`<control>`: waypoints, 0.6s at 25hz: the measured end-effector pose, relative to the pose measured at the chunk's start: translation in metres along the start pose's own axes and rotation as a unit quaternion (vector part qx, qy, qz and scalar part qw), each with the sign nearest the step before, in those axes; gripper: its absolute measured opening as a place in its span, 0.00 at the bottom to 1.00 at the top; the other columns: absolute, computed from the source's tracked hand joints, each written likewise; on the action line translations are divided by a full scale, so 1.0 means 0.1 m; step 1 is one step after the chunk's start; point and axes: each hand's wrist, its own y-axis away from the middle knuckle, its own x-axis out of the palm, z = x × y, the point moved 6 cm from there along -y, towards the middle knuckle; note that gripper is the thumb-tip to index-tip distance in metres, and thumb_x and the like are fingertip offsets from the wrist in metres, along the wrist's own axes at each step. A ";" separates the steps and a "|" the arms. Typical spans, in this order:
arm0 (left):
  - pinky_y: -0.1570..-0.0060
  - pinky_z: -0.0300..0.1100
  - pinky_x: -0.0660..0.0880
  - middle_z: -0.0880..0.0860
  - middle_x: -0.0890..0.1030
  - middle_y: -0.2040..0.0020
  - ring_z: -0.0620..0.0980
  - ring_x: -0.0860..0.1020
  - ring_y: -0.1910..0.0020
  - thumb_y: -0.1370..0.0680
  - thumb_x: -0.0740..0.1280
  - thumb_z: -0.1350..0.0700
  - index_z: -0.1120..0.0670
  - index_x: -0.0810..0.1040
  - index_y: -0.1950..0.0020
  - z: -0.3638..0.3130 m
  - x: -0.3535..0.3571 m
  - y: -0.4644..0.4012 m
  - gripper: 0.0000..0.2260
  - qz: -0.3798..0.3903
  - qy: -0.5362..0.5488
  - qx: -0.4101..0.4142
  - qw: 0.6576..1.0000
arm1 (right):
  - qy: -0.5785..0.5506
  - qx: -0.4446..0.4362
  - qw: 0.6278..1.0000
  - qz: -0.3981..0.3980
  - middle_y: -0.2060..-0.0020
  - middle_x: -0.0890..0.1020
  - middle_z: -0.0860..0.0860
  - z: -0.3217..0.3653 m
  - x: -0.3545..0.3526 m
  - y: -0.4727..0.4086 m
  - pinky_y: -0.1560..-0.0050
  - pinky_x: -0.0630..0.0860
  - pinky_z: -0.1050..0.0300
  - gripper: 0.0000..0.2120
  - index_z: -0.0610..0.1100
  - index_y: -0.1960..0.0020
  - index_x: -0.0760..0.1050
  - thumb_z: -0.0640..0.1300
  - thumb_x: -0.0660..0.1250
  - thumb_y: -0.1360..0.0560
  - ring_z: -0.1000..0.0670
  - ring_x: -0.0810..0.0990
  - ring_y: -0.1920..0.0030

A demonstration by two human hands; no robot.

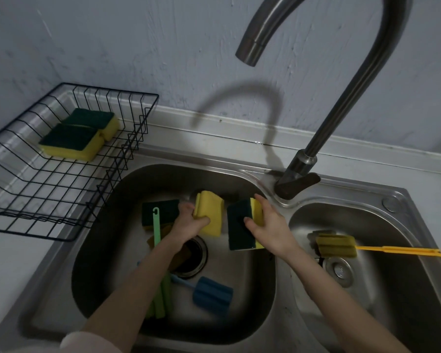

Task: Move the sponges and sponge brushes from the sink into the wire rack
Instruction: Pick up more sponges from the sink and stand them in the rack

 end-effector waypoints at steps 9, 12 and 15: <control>0.40 0.53 0.73 0.55 0.71 0.36 0.55 0.76 0.43 0.28 0.68 0.55 0.52 0.59 0.30 -0.13 -0.30 0.60 0.30 0.058 0.085 0.050 0.993 | -0.072 -0.046 0.996 -0.030 0.35 0.70 0.43 0.44 0.02 0.27 0.44 0.67 0.60 0.30 0.47 0.27 0.53 0.46 0.62 0.25 0.46 0.71 0.38; 0.52 0.47 0.79 0.51 0.72 0.43 0.51 0.77 0.49 0.28 0.68 0.57 0.48 0.59 0.31 -0.11 -0.49 0.78 0.28 0.084 0.176 0.051 0.979 | -0.115 -0.053 0.992 -0.021 0.36 0.71 0.46 0.61 0.12 0.33 0.50 0.69 0.66 0.30 0.47 0.27 0.53 0.45 0.62 0.25 0.52 0.71 0.43; 0.58 0.45 0.81 0.49 0.72 0.46 0.52 0.76 0.48 0.28 0.68 0.54 0.42 0.57 0.35 -0.12 -0.81 0.96 0.28 0.097 0.215 0.063 0.970 | -0.161 -0.053 0.985 -0.010 0.39 0.74 0.46 0.85 0.24 0.34 0.57 0.71 0.70 0.26 0.46 0.30 0.57 0.45 0.62 0.25 0.54 0.73 0.48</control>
